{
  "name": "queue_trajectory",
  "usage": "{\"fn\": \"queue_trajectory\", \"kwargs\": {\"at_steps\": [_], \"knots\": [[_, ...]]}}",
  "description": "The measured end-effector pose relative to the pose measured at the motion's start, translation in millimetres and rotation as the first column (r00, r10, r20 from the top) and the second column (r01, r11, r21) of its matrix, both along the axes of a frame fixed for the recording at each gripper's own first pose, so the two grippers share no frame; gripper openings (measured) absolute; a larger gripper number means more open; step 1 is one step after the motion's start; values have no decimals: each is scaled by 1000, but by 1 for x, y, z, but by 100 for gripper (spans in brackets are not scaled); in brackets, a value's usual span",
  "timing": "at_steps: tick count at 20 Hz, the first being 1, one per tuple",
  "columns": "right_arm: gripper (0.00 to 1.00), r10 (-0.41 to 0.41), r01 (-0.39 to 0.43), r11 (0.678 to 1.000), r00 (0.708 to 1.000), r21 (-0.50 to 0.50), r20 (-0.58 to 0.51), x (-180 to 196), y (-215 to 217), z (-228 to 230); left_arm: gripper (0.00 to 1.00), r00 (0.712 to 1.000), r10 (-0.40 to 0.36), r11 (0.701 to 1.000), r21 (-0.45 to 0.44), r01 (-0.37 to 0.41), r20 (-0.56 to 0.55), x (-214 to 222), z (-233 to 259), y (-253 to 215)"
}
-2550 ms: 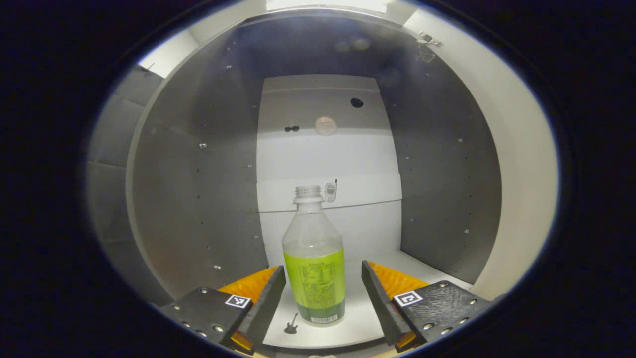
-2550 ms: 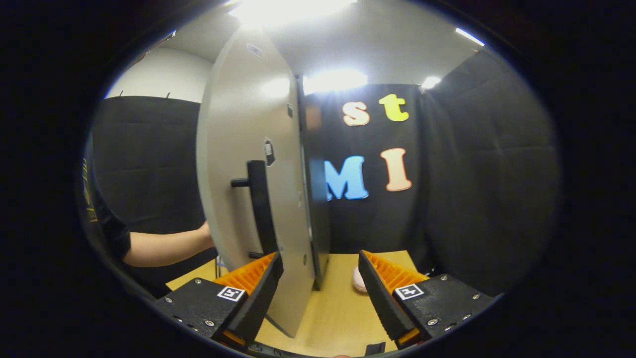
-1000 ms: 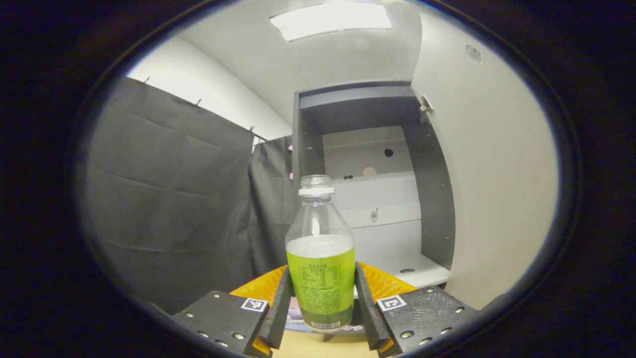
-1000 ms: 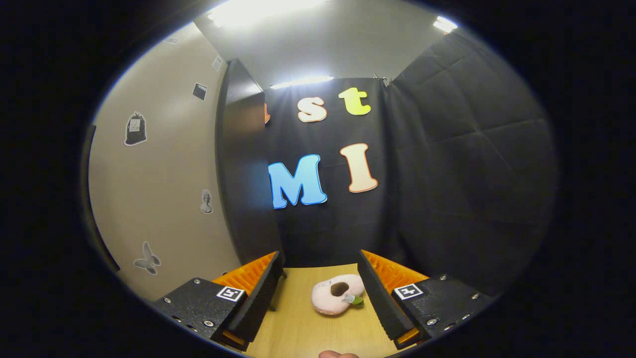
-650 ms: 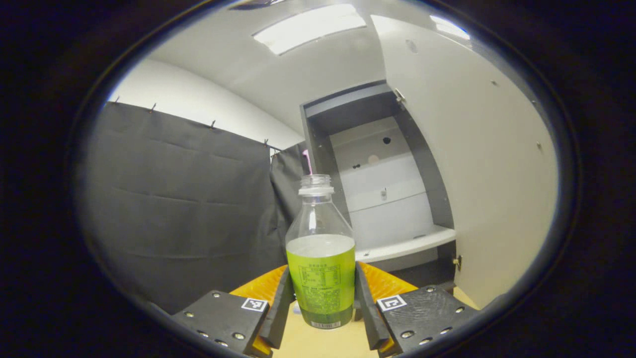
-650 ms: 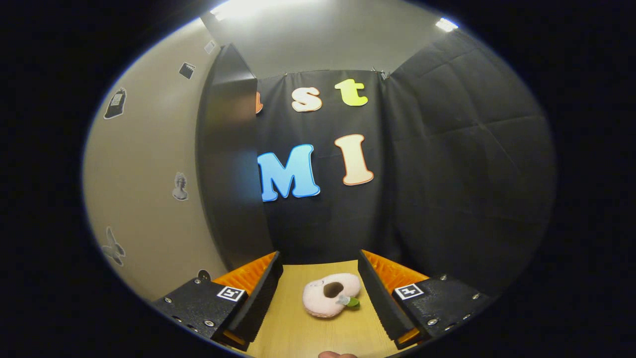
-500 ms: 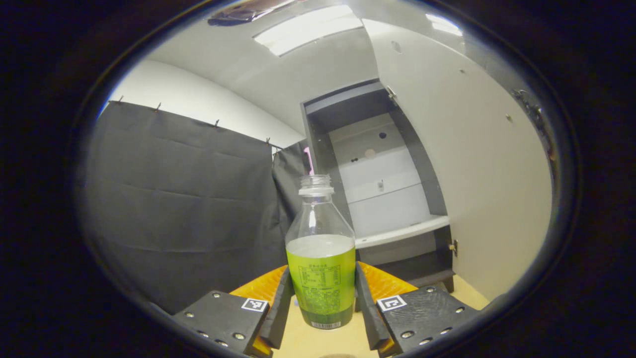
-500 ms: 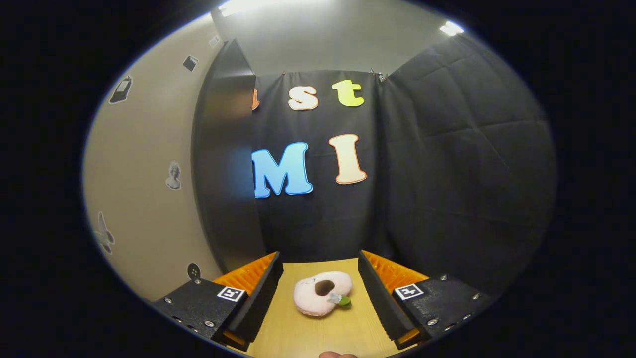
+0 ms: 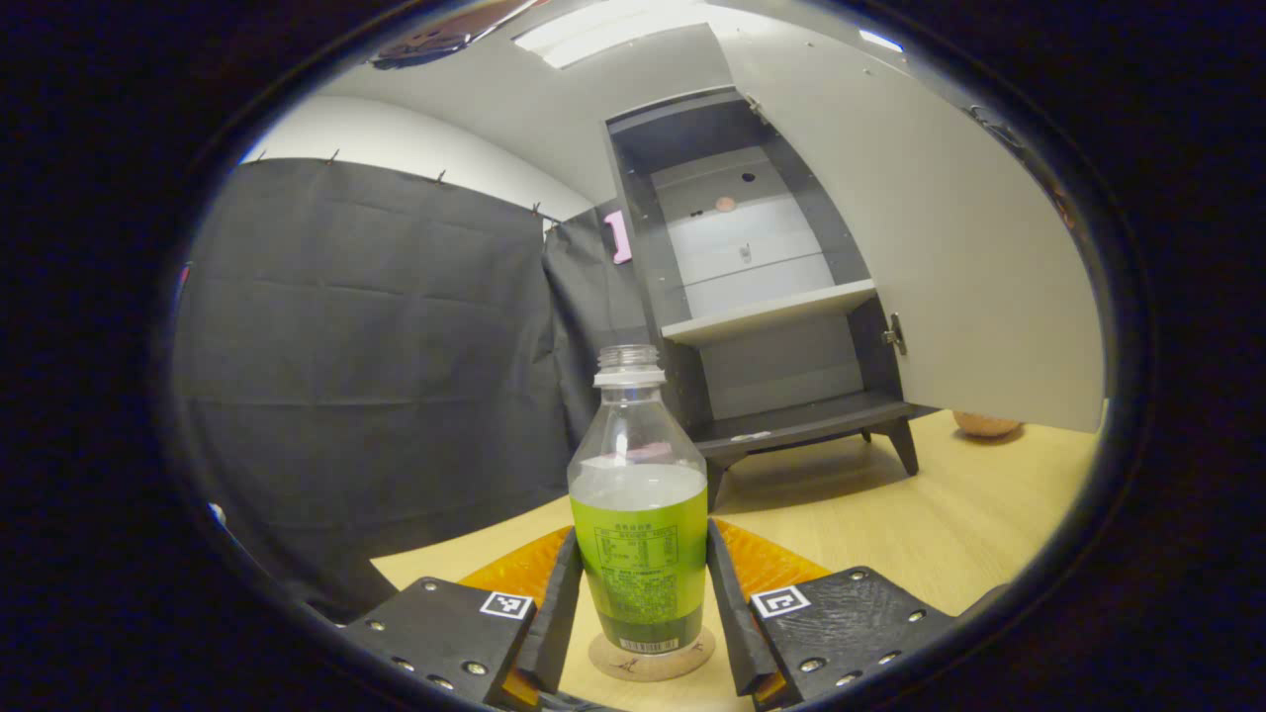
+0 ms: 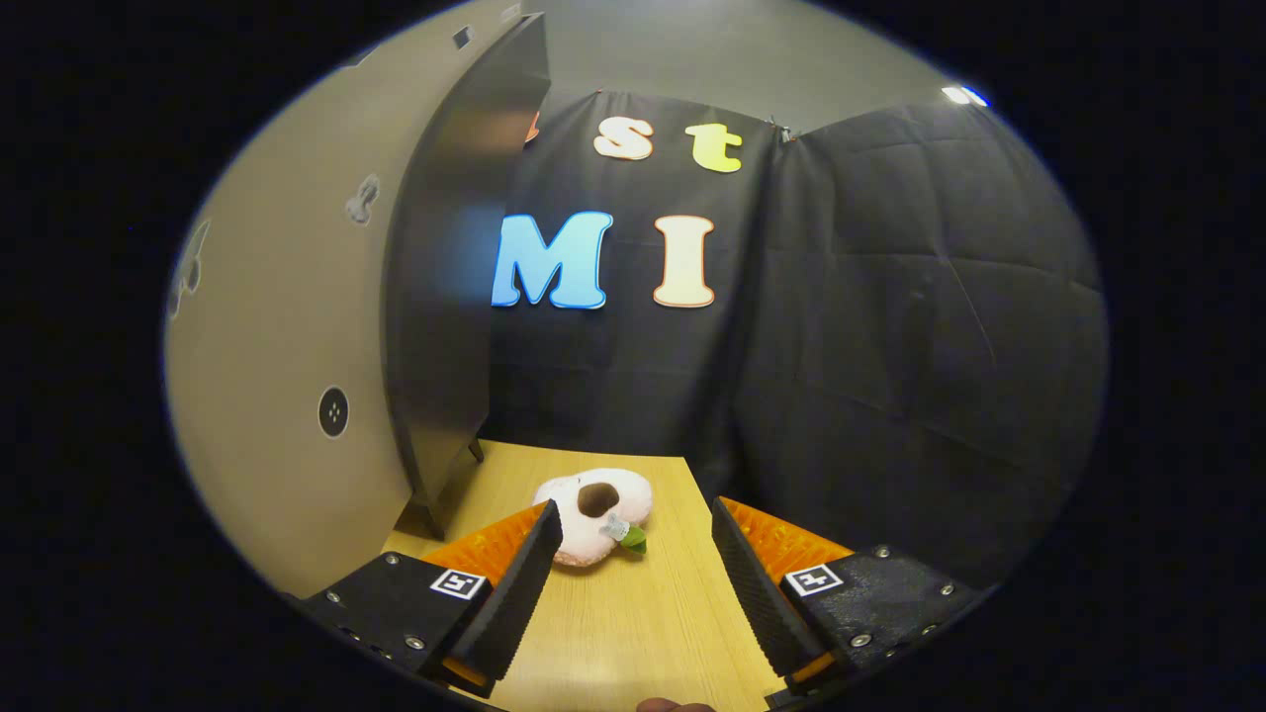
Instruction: Open the cabinet door with the right hand, grasp the bottle in the cabinet with the left hand and place it on the coaster, then close the cabinet door with the right hand.
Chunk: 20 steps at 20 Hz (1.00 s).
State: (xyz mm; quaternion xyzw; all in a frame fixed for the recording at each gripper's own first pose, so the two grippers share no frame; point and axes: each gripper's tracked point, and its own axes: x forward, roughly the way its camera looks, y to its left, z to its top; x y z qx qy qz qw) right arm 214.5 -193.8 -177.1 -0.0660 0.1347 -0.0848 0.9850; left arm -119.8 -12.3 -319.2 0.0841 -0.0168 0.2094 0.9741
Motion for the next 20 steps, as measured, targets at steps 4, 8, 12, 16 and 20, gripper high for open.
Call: {"fn": "queue_trajectory", "kwargs": {"at_steps": [4, 8, 12, 16, 20], "knots": [[94, 50, -50, 999, 998, -4, -23, 0, 27, -8, 65, 1000, 25, 998, -58, -25, -8, 3, -18, 14], [96, 80, -80, 997, 996, -4, -30, 2, 45, -10, 65, 1000, 25, 999, -43, -25, 2, -1, -21, 14], [96, 95, -96, 995, 994, -11, -56, 0, 52, -19, 72, 1000, 6, 1000, -7, -6, 11, 2, -19, 10], [96, 109, -110, 994, 991, -6, -81, -1, 58, -29, 81, 1000, 6, 1000, -14, -5, 19, 0, -17, 13], [95, 115, -116, 993, 988, 5, -101, -4, 61, -34, 85, 999, -17, 1000, -18, 17, 31, 1, -7, 12]]}}
